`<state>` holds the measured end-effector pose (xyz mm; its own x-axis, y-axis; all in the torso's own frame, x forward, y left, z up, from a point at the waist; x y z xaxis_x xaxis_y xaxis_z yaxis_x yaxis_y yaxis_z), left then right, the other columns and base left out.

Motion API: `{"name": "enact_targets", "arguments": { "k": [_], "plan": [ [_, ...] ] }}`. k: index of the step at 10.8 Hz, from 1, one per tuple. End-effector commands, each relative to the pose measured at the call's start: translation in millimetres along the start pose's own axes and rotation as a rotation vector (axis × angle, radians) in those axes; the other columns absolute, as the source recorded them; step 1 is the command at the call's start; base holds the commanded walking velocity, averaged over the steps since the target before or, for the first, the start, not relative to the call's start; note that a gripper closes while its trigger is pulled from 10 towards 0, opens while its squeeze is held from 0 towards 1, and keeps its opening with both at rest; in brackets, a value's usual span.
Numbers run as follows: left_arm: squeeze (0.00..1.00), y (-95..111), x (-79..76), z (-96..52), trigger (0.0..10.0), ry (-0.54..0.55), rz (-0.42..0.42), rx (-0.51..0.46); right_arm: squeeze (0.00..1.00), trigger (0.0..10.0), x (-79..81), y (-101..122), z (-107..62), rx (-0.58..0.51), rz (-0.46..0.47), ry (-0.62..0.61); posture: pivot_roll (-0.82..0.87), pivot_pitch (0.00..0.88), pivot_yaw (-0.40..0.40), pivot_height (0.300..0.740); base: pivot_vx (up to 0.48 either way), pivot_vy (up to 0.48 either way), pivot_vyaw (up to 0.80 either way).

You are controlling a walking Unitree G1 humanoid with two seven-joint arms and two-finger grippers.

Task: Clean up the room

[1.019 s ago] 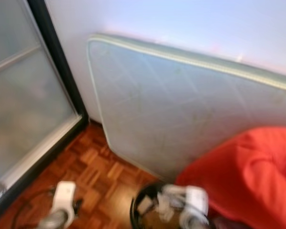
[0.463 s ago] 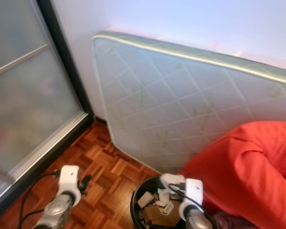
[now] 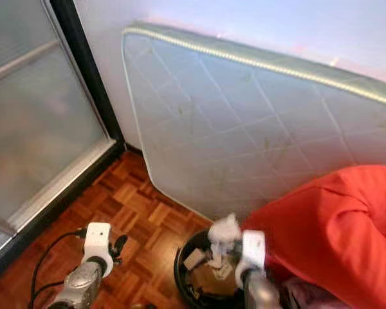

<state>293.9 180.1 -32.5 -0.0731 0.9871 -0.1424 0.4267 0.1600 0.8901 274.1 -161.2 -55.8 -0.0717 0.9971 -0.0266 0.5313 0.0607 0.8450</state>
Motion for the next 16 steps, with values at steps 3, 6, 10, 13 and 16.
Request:
{"name": "enact_targets", "arguments": {
  "k": [3, 6, 10, 13, 16],
  "plan": [
    [0.0, 1, -7.4, 0.1, 10.0, -0.023, 0.036, -0.014, 0.0, 10.0, -6.4, 6, 1.9, -0.016, 0.023, -0.042, 0.15, 0.25, 0.006, 0.74, 0.0, 0.0, 0.0],
    [0.0, 4, -13.6, 1.2, 10.0, -0.043, 0.037, -0.032, 0.0, 10.0, -16.5, -6, -1.8, 0.05, -0.017, -0.086, 0.16, 0.269, -0.005, 0.74, 0.0, 0.0, 0.0],
    [0.0, -2, -13.1, -2.3, 10.0, -0.043, 0.031, -0.028, 0.0, 10.0, -16.1, -19, -6.4, 0.088, -0.04, -0.082, 0.16, 0.271, -0.008, 0.74, 0.0, 0.0, 0.0],
    [0.0, 1, -12.0, -1.0, 10.0, -0.037, 0.025, -0.034, 0.0, 10.0, -20.9, -31, -11.4, 0.145, -0.084, -0.105, 0.17, 0.283, -0.007, 0.74, 0.0, 0.0, 0.0],
    [0.0, 1, -11.2, -0.8, 10.0, -0.036, 0.02, -0.034, 0.0, 10.0, -22.6, -36, -13.4, 0.161, -0.084, -0.112, 0.17, 0.286, -0.005, 0.74, 0.0, 0.0, 0.0]
  ]
}}
Point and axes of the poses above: a point about 5 cm out from each wrist's last joint towards the gripper, its own z axis pointing out of the wrist towards the gripper, its own y axis along the axis of the wrist's last joint, x = y × z, the point moved 3 cm from there along z, pointing out of the wrist towards the gripper, and after that the axes turned 11 degrees about -z, right-handed, at the moved point
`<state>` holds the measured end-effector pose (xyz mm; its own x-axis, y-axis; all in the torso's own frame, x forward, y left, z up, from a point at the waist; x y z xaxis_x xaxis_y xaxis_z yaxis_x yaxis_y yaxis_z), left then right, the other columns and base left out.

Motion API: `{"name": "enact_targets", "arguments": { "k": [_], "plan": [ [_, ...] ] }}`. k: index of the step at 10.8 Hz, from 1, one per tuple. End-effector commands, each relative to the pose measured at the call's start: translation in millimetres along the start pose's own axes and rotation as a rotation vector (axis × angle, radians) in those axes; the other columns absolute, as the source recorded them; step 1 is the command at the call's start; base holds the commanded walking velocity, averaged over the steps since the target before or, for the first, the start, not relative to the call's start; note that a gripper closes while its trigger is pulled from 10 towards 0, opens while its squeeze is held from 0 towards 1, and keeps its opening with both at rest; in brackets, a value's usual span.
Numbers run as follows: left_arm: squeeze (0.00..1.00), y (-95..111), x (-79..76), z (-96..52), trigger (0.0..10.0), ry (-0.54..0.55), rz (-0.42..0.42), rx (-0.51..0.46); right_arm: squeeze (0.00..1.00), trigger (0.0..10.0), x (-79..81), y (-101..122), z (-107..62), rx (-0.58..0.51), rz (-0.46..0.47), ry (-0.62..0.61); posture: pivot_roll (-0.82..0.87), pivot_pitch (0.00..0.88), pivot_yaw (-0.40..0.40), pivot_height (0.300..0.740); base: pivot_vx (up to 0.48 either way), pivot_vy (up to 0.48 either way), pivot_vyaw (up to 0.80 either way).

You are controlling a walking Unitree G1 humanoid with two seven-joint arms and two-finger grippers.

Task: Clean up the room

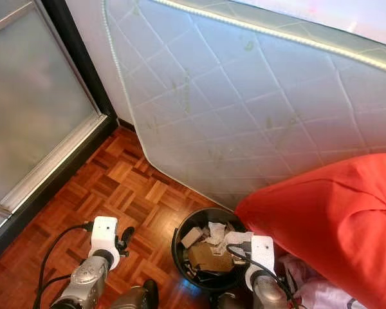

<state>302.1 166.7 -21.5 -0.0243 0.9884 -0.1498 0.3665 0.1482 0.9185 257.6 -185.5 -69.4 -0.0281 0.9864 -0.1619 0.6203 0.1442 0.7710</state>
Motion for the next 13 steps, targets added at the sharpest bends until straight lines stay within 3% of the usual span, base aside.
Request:
{"name": "enact_targets", "arguments": {
  "k": [1, 5, 6, 7, 13],
  "plan": [
    [0.0, -9.0, 3.9, -3.9, 10.0, 0.01, 0.007, 0.033, 0.0, 10.0, 1.1, -15.2, -4.1, 0.05, 0.001, 0.001, 0.17, 0.287, -0.003, 0.74, 0.0, 0.0, 0.0],
    [0.0, -7.6, 3.3, -3.3, 10.0, 0.004, 0.006, 0.029, 0.0, 10.0, 3.8, -16.6, -4.6, 0.054, 0.007, 0.009, 0.17, 0.29, 0.0, 0.74, 0.0, 0.0, 0.0],
    [0.0, -7.4, 2.6, -3.0, 10.0, -0.004, 0.009, 0.032, 0.62, 10.0, 3.8, -14.2, -4.0, 0.045, 0.015, 0.012, 0.17, 0.289, 0.0, 0.74, 0.0, 0.0, 0.0],
    [0.0, -7.0, 2.4, -2.8, 10.0, -0.005, 0.009, 0.031, 1.0, 10.0, 4.1, -13.6, -3.8, 0.042, 0.021, 0.013, 0.17, 0.282, 0.0, 0.74, 0.0, 0.0, 0.0],
    [0.0, -4.7, 0.2, -1.0, 10.0, -0.013, 0.012, 0.029, 1.0, 10.0, 9.9, -17.2, -4.8, 0.058, -0.04, 0.045, 0.17, 0.274, 0.002, 0.74, 0.0, 0.0, 0.0]
  ]
}}
Point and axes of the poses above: a point about 5 cm out from each wrist's last joint towards the gripper, its own z axis pointing out of the wrist towards the gripper, its own y axis along the axis of the wrist's last joint, x = y × z, the point moved 3 cm from there along z, pointing out of the wrist towards the gripper, and after that the axes turned 11 degrees about -z, right-handed, at the moved point
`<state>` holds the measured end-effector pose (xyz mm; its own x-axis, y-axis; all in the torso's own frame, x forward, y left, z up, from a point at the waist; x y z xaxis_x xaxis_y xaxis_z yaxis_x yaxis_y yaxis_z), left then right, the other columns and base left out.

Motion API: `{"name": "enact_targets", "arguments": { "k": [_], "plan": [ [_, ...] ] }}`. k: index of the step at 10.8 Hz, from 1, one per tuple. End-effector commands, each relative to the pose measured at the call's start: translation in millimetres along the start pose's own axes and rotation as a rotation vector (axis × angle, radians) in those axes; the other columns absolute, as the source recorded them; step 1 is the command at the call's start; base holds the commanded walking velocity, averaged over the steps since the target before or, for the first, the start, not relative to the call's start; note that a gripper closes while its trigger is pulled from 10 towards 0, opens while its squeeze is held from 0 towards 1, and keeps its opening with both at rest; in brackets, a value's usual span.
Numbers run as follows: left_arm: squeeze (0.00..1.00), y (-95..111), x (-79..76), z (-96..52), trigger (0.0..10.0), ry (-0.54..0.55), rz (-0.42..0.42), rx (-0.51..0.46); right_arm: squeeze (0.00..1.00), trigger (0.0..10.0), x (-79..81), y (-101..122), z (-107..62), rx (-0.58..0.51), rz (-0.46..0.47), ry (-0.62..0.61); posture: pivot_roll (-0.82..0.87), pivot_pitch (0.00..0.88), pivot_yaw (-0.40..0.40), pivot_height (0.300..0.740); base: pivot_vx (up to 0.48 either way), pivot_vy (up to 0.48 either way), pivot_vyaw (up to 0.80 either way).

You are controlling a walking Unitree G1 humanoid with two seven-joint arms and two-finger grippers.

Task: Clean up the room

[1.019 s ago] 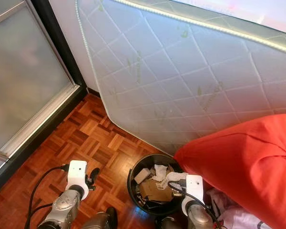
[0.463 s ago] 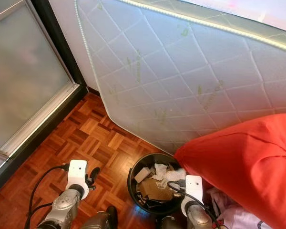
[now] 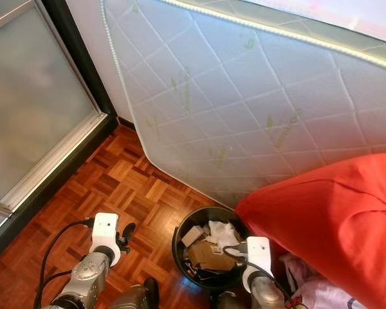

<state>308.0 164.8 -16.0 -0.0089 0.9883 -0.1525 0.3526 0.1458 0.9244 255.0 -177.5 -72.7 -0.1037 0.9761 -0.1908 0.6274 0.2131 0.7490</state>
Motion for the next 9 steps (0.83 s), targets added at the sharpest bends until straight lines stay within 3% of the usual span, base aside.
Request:
{"name": "enact_targets", "arguments": {
  "k": [1, 2, 4, 9],
  "plan": [
    [0.0, -13, 2.9, -5.2, 10.0, 0.003, 0.01, 0.046, 1.0, 10.0, 4.3, -21, -5.8, 0.071, -0.058, 0.015, 0.18, 0.274, 0.001, 0.74, 0.0, 0.0, 0.0],
    [0.0, -13, 3.1, -5.3, 10.0, 0.005, 0.009, 0.046, 1.0, 10.0, 8.2, -26, -7.2, 0.087, -0.087, 0.037, 0.18, 0.275, 0.001, 0.74, 0.0, 0.0, 0.0],
    [0.0, -13, 3.1, -5.5, 10.0, 0.005, 0.011, 0.048, 1.0, 10.0, 9.3, -40, -11.0, 0.153, -0.276, 0.05, 0.18, 0.278, 0.0, 0.74, 0.0, 0.0, 0.0],
    [0.0, -13, 3.4, -5.8, 10.0, 0.009, 0.011, 0.047, 1.0, 10.0, 14.3, -34, -10.5, 0.106, -0.17, 0.059, 0.18, 0.28, -0.003, 0.74, 0.0, 0.0, 0.0]
  ]
}}
Point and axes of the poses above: a point about 5 cm out from each wrist's last joint towards the gripper, its own z axis pointing out of the wrist towards the gripper, its own y axis along the axis of the wrist's last joint, x = y × z, the point moved 3 cm from there along z, pointing out of the wrist towards the gripper, and after that the axes turned 11 degrees about -z, right-handed, at the moved point
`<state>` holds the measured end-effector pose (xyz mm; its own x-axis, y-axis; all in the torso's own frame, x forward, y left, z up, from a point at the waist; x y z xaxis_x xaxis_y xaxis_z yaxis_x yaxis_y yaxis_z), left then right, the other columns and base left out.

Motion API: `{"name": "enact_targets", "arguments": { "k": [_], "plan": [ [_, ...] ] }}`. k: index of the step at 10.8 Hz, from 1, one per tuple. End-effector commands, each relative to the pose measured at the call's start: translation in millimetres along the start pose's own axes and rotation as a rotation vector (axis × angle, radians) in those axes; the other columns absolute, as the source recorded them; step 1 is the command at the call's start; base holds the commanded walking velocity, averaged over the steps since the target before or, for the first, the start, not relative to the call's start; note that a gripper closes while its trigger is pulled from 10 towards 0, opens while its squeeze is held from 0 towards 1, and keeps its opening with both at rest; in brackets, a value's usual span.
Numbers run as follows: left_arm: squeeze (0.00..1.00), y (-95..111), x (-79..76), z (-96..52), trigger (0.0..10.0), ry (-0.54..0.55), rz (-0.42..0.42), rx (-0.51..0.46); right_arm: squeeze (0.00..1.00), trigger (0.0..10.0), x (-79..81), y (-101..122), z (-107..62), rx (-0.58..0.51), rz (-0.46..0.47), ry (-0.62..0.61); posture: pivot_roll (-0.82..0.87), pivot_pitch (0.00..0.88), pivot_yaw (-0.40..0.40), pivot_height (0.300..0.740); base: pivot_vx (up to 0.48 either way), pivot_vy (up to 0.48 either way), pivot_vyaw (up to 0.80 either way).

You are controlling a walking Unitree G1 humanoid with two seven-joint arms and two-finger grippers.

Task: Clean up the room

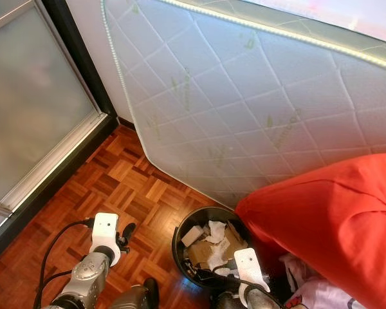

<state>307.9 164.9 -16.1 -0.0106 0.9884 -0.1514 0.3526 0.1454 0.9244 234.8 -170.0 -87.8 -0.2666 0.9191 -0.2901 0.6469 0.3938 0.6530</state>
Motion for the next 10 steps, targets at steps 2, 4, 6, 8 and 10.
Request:
{"name": "enact_targets", "arguments": {
  "k": [2, 4, 6, 8, 10],
  "plan": [
    [0.0, -13.2, 3.3, -5.7, 10.0, 0.007, 0.011, 0.046, 1.0, 10.0, 2.2, -9.2, -2.4, 0.027, 0.008, -0.008, 0.18, 0.28, -0.002, 0.74, 0.0, 0.0, 0.0],
    [0.0, -13.5, 3.6, -5.8, 10.0, 0.008, 0.012, 0.048, 1.0, 10.0, 0.9, -5.5, -1.8, 0.008, 0.014, -0.012, 0.18, 0.281, -0.002, 0.74, 0.0, 0.0, 0.0],
    [0.0, -14.4, 1.9, -5.6, 10.0, 0.0, 0.013, 0.054, 0.0, 10.0, -1.1, -7.3, -1.4, 0.032, -0.023, -0.029, 0.18, 0.278, 0.0, 0.74, 0.0, 0.0, 0.0],
    [0.0, -13.4, 0.1, -4.8, 10.0, -0.006, 0.011, 0.053, 0.0, 10.0, -1.5, -5.8, -1.2, 0.024, -0.006, -0.028, 0.17, 0.278, 0.001, 0.74, 0.0, 0.0, 0.0],
    [0.0, -13.5, -0.9, -4.5, 10.0, -0.013, 0.011, 0.056, 1.0, 10.0, -0.6, -6.2, -1.1, 0.029, -0.008, -0.017, 0.18, 0.275, 0.001, 0.74, 0.0, 0.0, 0.0]
  ]
}}
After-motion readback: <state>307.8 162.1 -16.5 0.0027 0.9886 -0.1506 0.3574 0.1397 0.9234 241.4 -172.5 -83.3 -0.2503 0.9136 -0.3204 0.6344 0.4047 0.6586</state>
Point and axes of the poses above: a point about 5 cm out from each wrist's last joint towards the gripper, its own z axis pointing out of the wrist towards the gripper, its own y axis along the axis of the wrist's last joint, x = y × z, the point moved 3 cm from there along z, pointing out of the wrist towards the gripper, and after that the axes turned 11 degrees about -z, right-handed, at the moved point
